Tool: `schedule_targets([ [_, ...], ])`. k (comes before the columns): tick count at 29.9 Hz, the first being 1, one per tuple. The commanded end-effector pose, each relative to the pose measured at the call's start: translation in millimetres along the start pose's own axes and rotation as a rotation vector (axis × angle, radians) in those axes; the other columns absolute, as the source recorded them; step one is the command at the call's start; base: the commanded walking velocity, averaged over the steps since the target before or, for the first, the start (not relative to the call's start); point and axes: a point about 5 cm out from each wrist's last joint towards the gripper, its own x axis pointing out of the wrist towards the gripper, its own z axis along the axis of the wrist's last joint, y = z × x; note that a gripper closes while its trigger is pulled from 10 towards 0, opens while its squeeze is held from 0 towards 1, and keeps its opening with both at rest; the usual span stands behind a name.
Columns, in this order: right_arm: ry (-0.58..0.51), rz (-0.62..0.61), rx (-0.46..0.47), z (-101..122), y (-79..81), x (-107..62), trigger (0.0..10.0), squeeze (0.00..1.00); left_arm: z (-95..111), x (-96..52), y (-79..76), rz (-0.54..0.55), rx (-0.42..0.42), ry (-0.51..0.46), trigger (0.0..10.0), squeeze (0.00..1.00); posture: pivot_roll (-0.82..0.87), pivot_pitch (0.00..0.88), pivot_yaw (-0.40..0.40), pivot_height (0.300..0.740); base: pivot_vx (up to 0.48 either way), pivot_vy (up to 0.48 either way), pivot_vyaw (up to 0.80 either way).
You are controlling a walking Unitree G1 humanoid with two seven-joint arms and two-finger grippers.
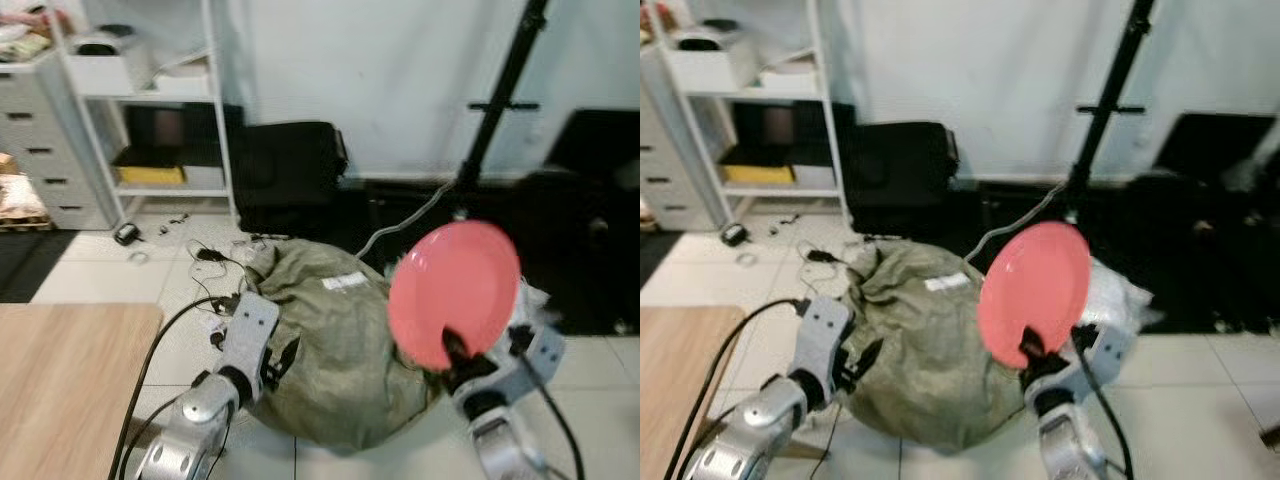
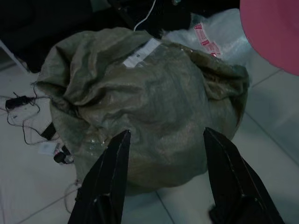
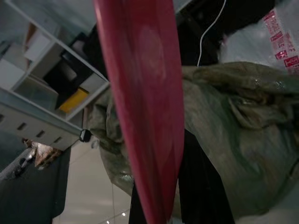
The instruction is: Setting the table
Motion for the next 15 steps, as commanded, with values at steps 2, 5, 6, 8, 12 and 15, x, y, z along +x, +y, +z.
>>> schedule_targets([
  [2,-0.011,0.015,-0.015,1.4,1.5,0.2,10.0,0.00,-2.5,-0.7,-2.3,0.000,0.011,0.002,10.0,0.00,-0.09,0.000,0.089,0.740,0.000,0.000,-0.80],
  [5,-0.010,0.019,-0.016,-0.1,2.2,1.1,10.0,0.00,-3.9,0.8,0.8,0.014,0.009,0.002,10.0,0.00,-0.09,0.000,0.089,0.740,0.000,0.000,-0.80],
  [6,-0.008,0.021,-0.017,-0.5,2.7,1.2,10.0,0.00,-4.0,1.0,0.9,0.015,0.010,0.001,10.0,0.00,-0.09,0.000,0.089,0.740,0.000,0.000,-0.80],
  [8,-0.010,0.026,-0.021,-1.8,3.1,1.5,10.0,0.00,-4.7,1.4,0.8,0.016,0.011,-0.005,10.0,0.00,-0.09,0.000,0.088,0.740,0.000,0.000,-0.80],
  [12,-0.012,0.030,-0.024,-2.8,3.0,2.1,10.0,0.00,-5.5,2.1,-0.9,0.014,0.013,-0.011,10.0,0.00,-0.09,0.000,0.088,0.740,0.000,0.000,-0.80],
  [15,-0.012,0.030,-0.025,-2.6,2.7,2.1,10.0,0.00,-5.6,2.5,-1.8,0.010,0.012,-0.013,10.0,0.00,-0.09,0.000,0.087,0.740,0.000,0.000,-0.80],
])
